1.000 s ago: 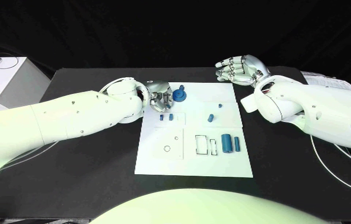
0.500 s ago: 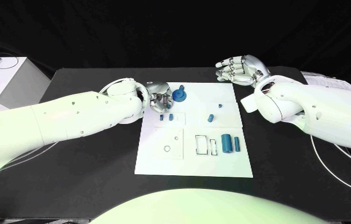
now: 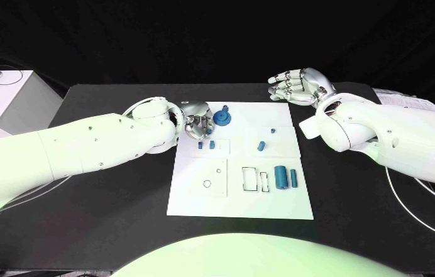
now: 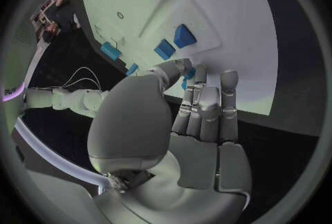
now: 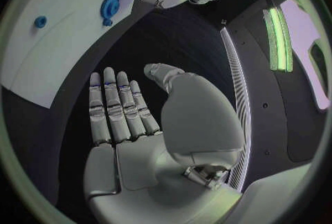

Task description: Assemble the parts on the task board

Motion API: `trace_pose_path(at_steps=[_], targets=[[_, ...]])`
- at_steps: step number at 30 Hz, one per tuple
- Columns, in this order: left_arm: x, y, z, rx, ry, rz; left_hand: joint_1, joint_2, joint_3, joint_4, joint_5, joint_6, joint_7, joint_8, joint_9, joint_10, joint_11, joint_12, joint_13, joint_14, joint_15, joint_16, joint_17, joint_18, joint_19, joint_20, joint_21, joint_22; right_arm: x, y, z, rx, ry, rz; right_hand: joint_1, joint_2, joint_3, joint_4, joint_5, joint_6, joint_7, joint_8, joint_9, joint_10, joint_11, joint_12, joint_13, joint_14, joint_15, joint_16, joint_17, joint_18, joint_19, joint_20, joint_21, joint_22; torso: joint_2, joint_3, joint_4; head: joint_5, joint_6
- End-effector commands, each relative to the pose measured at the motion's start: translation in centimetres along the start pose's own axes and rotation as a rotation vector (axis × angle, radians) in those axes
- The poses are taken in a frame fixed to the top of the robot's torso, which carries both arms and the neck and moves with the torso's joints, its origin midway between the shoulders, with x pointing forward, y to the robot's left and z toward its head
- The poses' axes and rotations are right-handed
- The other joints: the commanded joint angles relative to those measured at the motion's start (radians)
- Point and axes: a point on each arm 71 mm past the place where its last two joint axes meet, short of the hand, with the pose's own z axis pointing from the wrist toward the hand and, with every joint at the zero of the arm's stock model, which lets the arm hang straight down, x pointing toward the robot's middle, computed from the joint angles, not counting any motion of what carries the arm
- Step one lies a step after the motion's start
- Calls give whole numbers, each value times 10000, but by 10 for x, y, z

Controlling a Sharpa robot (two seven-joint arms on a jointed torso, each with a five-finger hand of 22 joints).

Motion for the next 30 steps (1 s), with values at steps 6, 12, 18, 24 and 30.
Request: trace_pose_path(at_steps=[6, 12, 18, 24, 30], targets=[[-1, 2, -1, -111, -133, 81, -73, -7, -17, 18, 12, -133, 1, -72, -21, 38, 43, -66, 28, -44, 49, 9, 9, -39, -1, 31, -72, -14, 0, 0, 0, -79, 102, -40, -52, 67, 45, -40, 30, 65, 789, -6, -9, -73, -27, 51, -4, 19, 11, -45, -8, 126, -54, -14, 23, -9, 2, 2, -5, 7, 1], [-1, 3, -3, -120, -131, 79, -48, -8, -10, 13, 13, -187, 3, -105, -26, 45, 27, -64, 43, -39, 43, 18, 17, -37, 9, 32, -83, -23, 0, -1, 0, -55, 94, -44, -64, 61, 42, -41, 26, 61, 791, -9, -13, -77, -25, 51, -4, 16, 13, -48, -15, 126, -57, -13, 22, -20, -2, -3, 1, -2, 1], [-2, 5, -5, -151, -111, 64, -27, -3, -4, 13, 13, -243, -3, -137, -30, 57, 0, -58, 61, -37, 25, 24, 16, -34, 18, 29, -95, -34, 0, -2, -1, -39, 94, -43, -64, 61, 42, -41, 26, 61, 791, -9, -13, -77, -25, 51, -4, 16, 13, -48, -15, 126, -57, -13, 22, -20, -2, -7, 3, -11, 1], [-3, 8, -7, -202, -190, 26, 0, 11, 6, 6, 14, -253, -13, -143, -27, 70, -17, -49, 75, -36, 11, 27, 14, -35, 34, 25, -94, -27, 0, -3, -1, -21, 76, -57, -64, 61, 42, -41, 26, 61, 791, -9, -13, -77, -25, 51, -4, 16, 13, -48, -15, 126, -57, -13, 22, -20, -2, -10, 5, -11, 1], [-6, 16, -10, -372, -377, -11, 40, 35, 25, -3, 18, -272, -16, -154, -26, 82, -25, -39, 91, -39, -1, 27, 0, -29, 30, 16, -107, -47, -2, -4, -1, -32, 89, -294, -29, 40, 58, -95, -3, 70, 783, -5, -19, -70, -33, 60, -3, 36, 6, -43, -28, 130, -40, -15, 34, -46, -3, -6, 0, -26, 1]])
